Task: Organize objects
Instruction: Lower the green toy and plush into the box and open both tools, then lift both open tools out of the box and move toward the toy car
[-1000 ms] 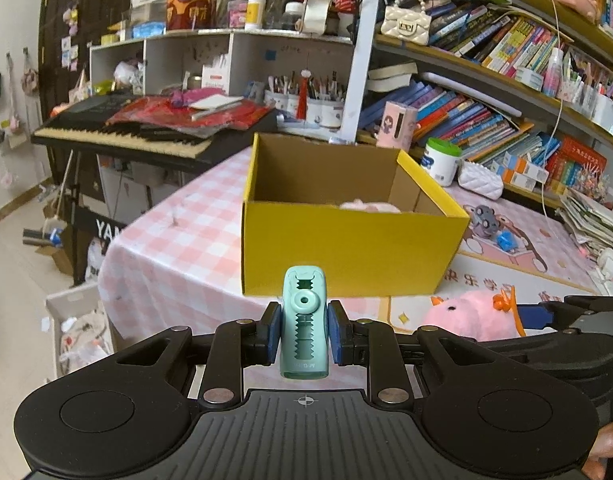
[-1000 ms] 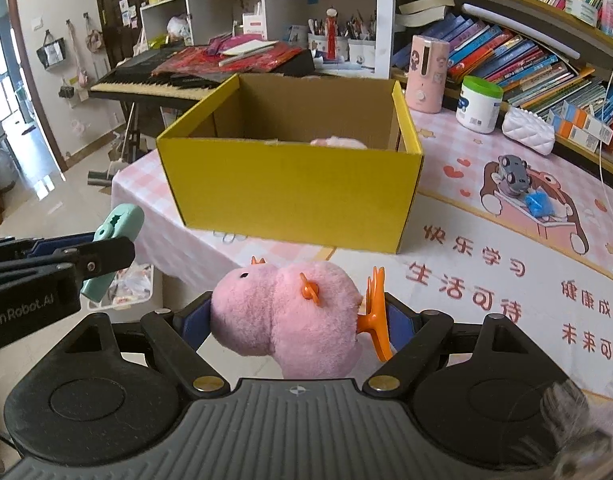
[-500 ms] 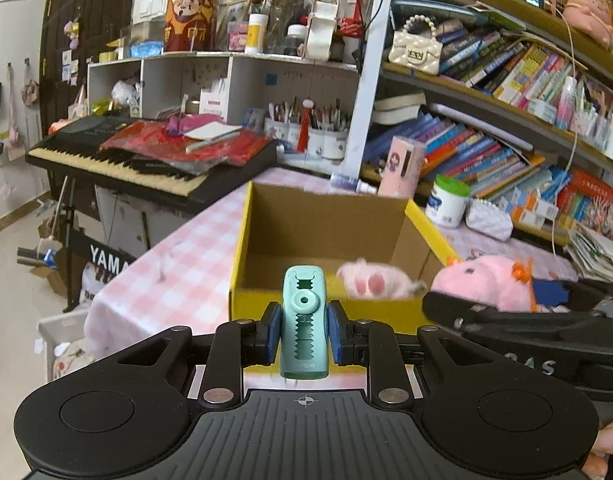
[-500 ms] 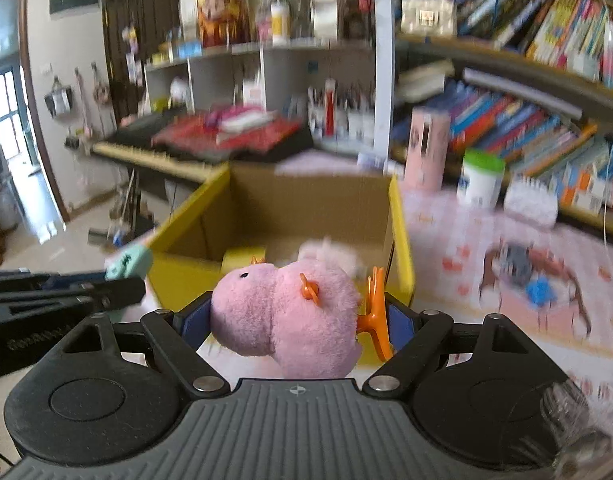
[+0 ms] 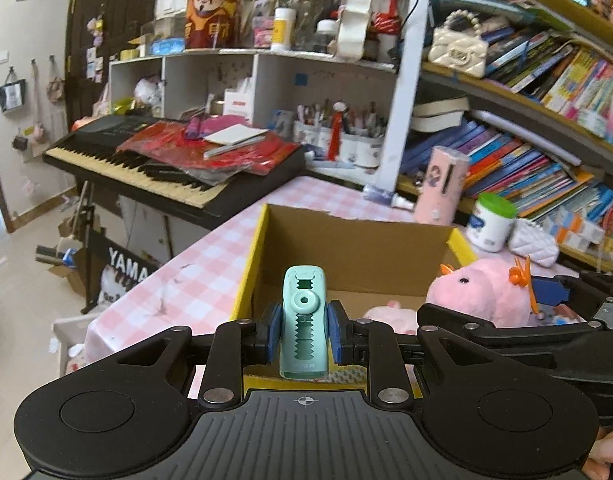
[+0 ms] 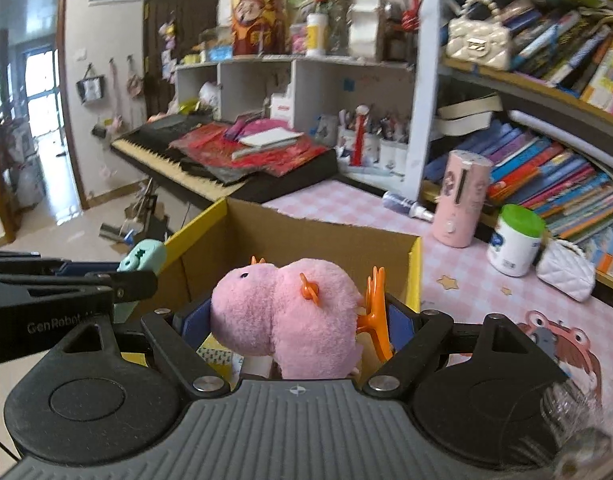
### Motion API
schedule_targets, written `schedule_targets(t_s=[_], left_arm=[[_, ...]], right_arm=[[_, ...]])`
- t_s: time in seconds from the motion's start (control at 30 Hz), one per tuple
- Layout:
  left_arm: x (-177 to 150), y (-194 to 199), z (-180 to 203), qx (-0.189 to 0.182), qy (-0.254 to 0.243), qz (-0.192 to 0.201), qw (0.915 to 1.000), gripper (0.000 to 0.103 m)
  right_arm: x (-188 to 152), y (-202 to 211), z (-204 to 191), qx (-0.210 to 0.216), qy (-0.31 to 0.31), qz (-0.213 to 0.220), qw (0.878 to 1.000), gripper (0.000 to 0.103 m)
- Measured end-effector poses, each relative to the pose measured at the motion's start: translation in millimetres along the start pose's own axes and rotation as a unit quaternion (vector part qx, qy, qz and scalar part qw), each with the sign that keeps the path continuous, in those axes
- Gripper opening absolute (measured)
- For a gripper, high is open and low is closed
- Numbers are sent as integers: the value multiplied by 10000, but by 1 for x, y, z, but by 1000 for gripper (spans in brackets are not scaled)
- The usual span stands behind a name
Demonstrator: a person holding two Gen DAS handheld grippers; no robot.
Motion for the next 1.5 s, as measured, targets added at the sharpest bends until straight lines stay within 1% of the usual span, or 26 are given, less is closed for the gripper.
schedule_targets(t_s=[0.1,0.23,0.3,0.33,0.47,0.5,0.63,0.73,0.8,0.83,0.87,0.9,0.97,1.1,1.17,1.23,1.33,1.5], left_arm=[[-1,-13,-1,144,45,-133,9998,23],[-2,-25,0,303,-5,-256,9992,23],[-4,-30,0,372,-17,-346,9987,23],[-5,-33,0,408,-12,-400,9984,23],[-10,-44,-4,520,110,-620,9967,23],[-11,-45,-4,532,122,-643,9964,23],[-12,-46,-2,520,108,-648,9965,23],[-13,-46,-2,519,128,-631,9966,27],[-13,-43,-1,506,138,-582,9969,35],[-12,-41,-1,492,144,-541,9972,45],[-12,-39,0,489,160,-484,9975,52],[-11,-35,1,425,176,-409,9981,55],[-10,-27,4,366,147,-258,9989,67],[-6,-12,8,255,68,33,9996,76],[-5,-5,9,250,58,131,9996,84],[-6,2,10,262,50,235,9994,87],[-8,11,7,289,84,302,9991,88],[-14,26,2,362,81,400,9985,92]], right_arm=[[-2,-18,0,139,137,-164,9997,84],[-13,-42,-4,297,510,-593,9965,84],[-19,-50,-4,470,510,-772,9946,84],[-20,-53,-3,583,465,-813,9939,84],[-21,-58,-3,826,495,-828,9919,85],[-21,-59,-2,857,449,-844,9917,87],[-22,-63,5,984,210,-980,9901,91],[-22,-61,4,979,229,-960,9903,94],[-22,-61,4,922,222,-948,9910,95],[-22,-61,4,883,210,-950,9913,96],[-22,-60,4,851,192,-958,9916,96],[-22,-59,5,815,167,-957,9919,96],[-22,-57,6,738,109,-920,9930,96],[-21,-45,8,625,-11,-745,9953,96],[-20,-38,8,567,-25,-607,9965,96],[-20,-31,7,463,-11,-463,9979,96],[-20,-20,5,308,-2,-302,9991,97],[-22,-7,3,-17,-117,-240,9996,98]])
Point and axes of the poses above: each gripper's, at about its wrist camera, not at the fingertips, and y roughly against the way its jaws point, z to its right, x to its top, the point moved 3 cm from there along -y, roughly the way its jaws point, and after that the axes turned 7 degrees about -x, right-handed, at the moved point
